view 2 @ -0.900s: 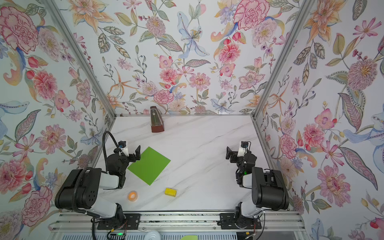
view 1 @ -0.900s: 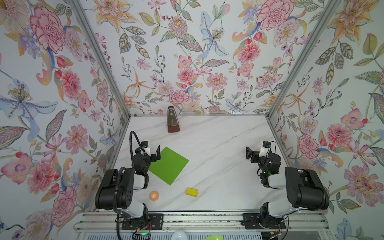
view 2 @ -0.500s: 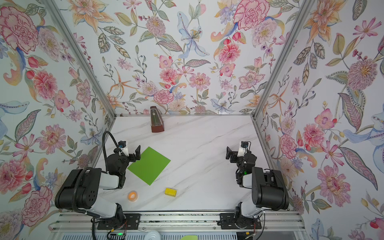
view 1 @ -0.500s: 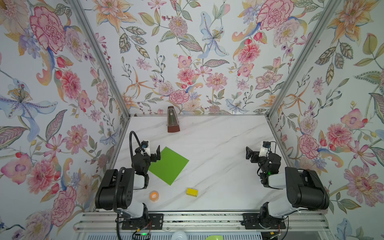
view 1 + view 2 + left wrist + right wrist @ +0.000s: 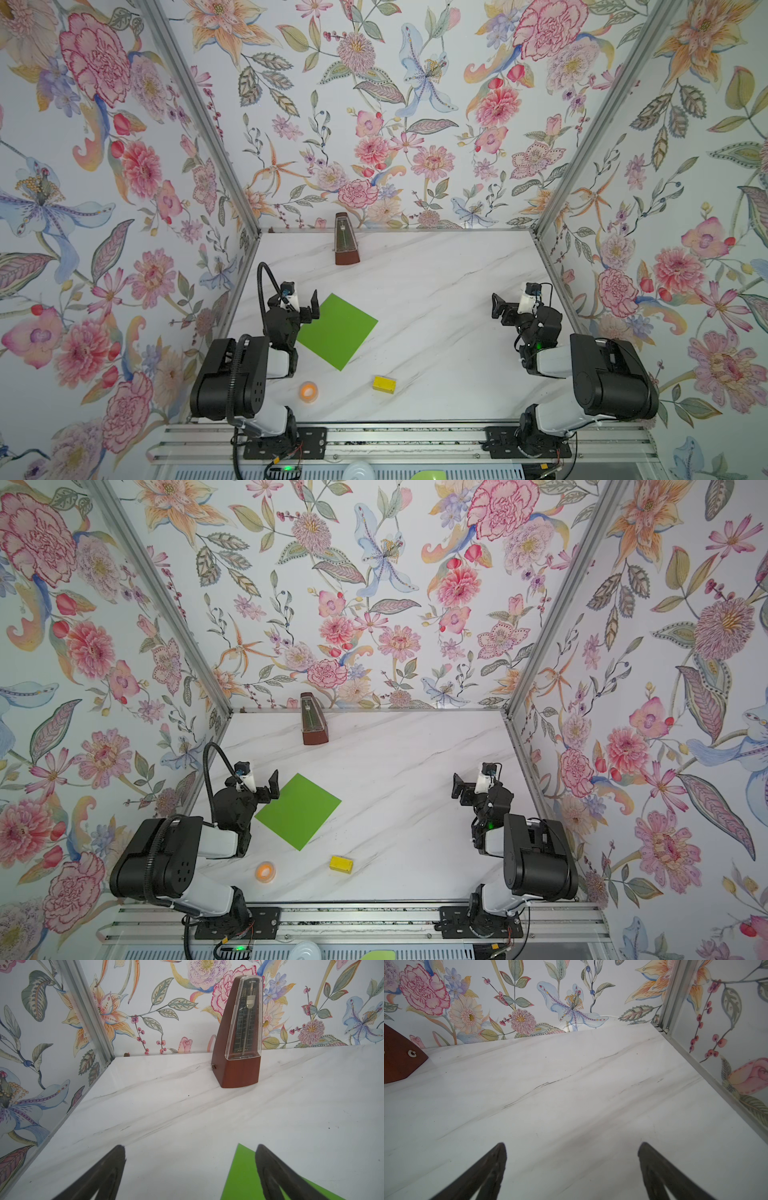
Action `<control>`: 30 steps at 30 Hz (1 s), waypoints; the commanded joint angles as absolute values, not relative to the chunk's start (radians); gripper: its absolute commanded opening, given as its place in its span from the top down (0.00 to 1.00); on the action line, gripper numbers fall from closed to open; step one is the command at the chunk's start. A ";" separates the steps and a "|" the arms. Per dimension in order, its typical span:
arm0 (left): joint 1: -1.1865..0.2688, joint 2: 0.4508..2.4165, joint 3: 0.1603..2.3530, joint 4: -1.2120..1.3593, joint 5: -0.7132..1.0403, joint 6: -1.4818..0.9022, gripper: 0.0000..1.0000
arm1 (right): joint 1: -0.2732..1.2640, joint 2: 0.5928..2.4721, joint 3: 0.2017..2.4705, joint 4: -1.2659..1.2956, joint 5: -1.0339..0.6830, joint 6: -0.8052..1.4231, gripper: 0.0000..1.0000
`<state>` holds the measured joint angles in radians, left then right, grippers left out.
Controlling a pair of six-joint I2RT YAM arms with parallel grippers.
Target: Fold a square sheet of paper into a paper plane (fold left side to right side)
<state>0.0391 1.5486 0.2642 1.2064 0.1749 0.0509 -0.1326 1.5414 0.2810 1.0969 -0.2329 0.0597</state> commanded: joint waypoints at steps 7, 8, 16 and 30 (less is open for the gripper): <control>0.035 1.536 0.227 1.271 0.045 0.007 0.01 | -0.119 1.514 0.288 1.084 -0.192 0.052 0.01; 0.035 1.514 0.211 1.275 0.027 0.003 0.01 | -0.114 1.491 0.299 1.043 -0.167 0.052 0.01; -0.001 1.286 0.315 0.857 -0.137 -0.060 0.01 | -0.030 1.308 0.402 0.677 0.028 0.078 0.01; -0.073 1.081 0.580 -0.081 -0.056 -0.453 0.11 | 0.270 1.155 0.567 0.175 0.128 0.417 0.07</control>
